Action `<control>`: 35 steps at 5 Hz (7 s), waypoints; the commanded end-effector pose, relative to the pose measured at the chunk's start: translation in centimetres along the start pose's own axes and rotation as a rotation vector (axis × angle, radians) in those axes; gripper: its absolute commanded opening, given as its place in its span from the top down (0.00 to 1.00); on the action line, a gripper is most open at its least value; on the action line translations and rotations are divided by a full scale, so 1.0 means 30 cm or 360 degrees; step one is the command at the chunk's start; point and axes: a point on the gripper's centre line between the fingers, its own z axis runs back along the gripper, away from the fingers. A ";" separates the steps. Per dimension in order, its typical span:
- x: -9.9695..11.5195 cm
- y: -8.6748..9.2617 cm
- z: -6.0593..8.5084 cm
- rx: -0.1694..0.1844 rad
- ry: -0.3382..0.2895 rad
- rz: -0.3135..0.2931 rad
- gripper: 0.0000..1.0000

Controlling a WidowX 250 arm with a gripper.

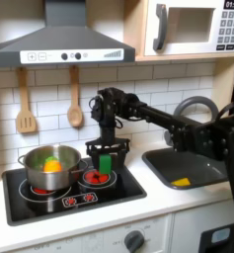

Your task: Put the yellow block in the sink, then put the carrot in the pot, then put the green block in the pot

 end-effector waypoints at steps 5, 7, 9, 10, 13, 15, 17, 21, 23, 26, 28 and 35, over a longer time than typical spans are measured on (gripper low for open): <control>-0.003 -0.009 -0.025 0.0015 0.0026 -0.0035 1.00; -0.007 -0.029 0.019 -0.0012 -0.0028 -0.0070 1.00; -0.015 -0.046 0.095 -0.0099 -0.0064 -0.0062 1.00; -0.011 -0.054 0.168 -0.0093 -0.0107 -0.0088 1.00; -0.095 0.129 0.243 -0.0146 -0.0168 0.0123 1.00; -0.079 0.177 0.236 -0.0189 -0.0168 0.0185 1.00; -0.074 0.250 0.166 -0.0220 -0.0081 0.0269 1.00; -0.071 0.284 0.190 -0.0166 -0.0156 0.0358 1.00; -0.082 0.289 0.163 -0.0086 -0.0190 0.0482 1.00; -0.083 0.286 0.162 -0.0078 -0.0199 0.0477 0.00; -0.088 0.266 0.195 -0.0056 -0.0225 0.0437 0.00; -0.068 0.210 0.187 -0.0057 -0.0157 0.0304 0.00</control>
